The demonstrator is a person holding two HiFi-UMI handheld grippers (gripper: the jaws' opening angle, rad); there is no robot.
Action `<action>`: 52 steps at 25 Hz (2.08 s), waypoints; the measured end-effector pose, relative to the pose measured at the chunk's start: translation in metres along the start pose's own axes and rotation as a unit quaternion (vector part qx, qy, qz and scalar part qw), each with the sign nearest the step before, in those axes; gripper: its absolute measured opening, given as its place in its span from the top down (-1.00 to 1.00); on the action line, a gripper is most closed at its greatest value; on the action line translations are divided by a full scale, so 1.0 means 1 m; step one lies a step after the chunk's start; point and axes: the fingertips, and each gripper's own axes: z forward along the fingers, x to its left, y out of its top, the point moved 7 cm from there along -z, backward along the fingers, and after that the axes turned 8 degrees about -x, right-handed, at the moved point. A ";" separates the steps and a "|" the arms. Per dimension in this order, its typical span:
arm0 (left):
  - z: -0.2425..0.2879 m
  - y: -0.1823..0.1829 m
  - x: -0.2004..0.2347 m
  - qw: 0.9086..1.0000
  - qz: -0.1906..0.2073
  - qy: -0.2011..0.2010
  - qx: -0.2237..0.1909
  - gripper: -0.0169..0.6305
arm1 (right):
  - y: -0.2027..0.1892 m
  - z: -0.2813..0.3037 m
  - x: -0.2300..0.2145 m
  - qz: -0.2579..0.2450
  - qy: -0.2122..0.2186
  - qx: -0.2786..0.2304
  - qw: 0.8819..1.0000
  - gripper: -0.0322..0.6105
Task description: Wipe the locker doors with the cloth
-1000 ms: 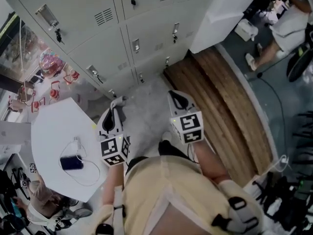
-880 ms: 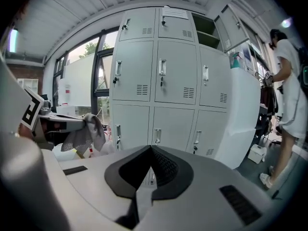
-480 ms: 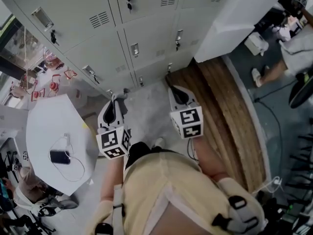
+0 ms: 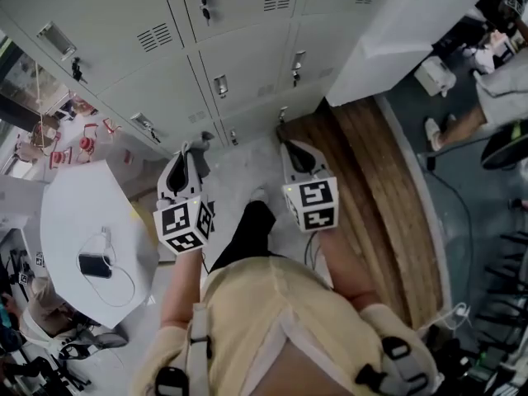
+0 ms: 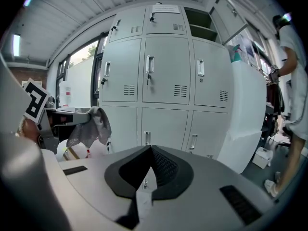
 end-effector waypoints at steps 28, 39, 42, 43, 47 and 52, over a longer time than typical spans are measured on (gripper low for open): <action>0.180 0.007 0.014 0.998 -0.053 0.035 0.005 0.90 | 0.044 0.156 -0.077 -0.017 0.025 0.007 1.000 0.89; 0.215 0.013 0.017 0.995 -0.081 0.056 -0.012 0.90 | 0.050 0.185 -0.099 -0.036 0.023 0.006 0.999 0.89; 0.222 0.014 0.011 0.994 -0.083 0.065 -0.013 0.90 | 0.050 0.193 -0.106 -0.040 0.034 0.009 0.999 0.89; 0.224 0.014 0.011 0.994 -0.084 0.071 -0.013 0.90 | 0.051 0.196 -0.107 -0.040 0.041 0.008 0.998 0.89; 0.230 0.014 0.008 0.991 -0.087 0.097 -0.009 0.90 | 0.052 0.203 -0.115 -0.041 0.067 0.008 0.997 0.89; 0.240 0.017 -0.005 0.991 -0.076 0.114 -0.004 0.90 | 0.056 0.211 -0.136 -0.039 0.086 -0.001 0.996 0.89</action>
